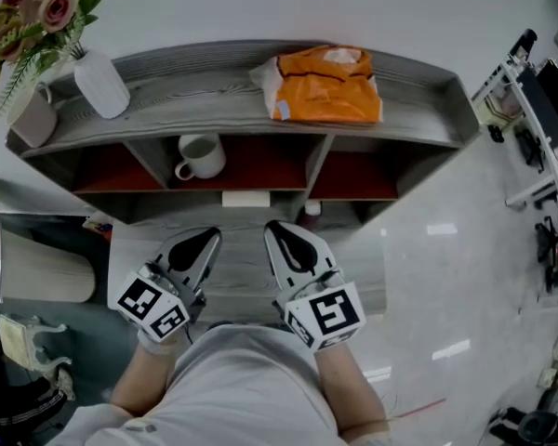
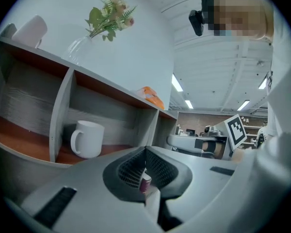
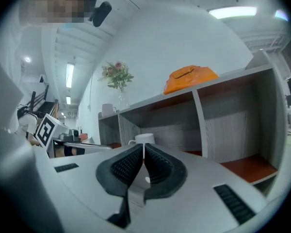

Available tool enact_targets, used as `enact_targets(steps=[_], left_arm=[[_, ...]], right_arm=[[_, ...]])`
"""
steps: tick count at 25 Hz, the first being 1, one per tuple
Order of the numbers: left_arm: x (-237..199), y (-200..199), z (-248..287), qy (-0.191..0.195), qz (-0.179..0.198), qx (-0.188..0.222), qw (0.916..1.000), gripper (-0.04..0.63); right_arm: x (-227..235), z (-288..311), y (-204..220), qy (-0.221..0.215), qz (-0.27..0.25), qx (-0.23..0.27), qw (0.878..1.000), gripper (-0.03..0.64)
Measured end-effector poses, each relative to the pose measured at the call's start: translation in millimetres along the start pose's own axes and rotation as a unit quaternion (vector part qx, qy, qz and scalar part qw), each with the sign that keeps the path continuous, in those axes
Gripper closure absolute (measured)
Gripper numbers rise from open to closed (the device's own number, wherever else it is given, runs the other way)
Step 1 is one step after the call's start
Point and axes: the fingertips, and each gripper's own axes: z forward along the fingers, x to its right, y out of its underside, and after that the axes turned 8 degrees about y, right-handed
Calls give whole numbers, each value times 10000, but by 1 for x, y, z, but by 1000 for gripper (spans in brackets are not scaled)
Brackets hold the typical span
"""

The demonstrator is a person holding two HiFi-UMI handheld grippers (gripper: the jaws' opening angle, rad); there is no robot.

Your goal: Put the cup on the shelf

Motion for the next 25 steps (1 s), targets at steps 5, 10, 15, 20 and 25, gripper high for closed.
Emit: enact_targets(steps=[5,10,15,20,25], left_arm=[[4,3,6,113,24,-30,9999,578],[5,2,11,151,46,-33,9999,578],[4,3,13,149,27,-42,9999,578],[1,6,15,134,5,-75,9999,578],[1,6,16,156,24,-126,9998,578]], right_arm=[[1,-7,2,36,32,60,10000,589],[3,-6,2,55,4,91,9999,591],[5,-3,4,98,60,84,9999,591],[6,-2,8,57,68,32,10000,591],[9,-1,9,88,70,45,9999,591]])
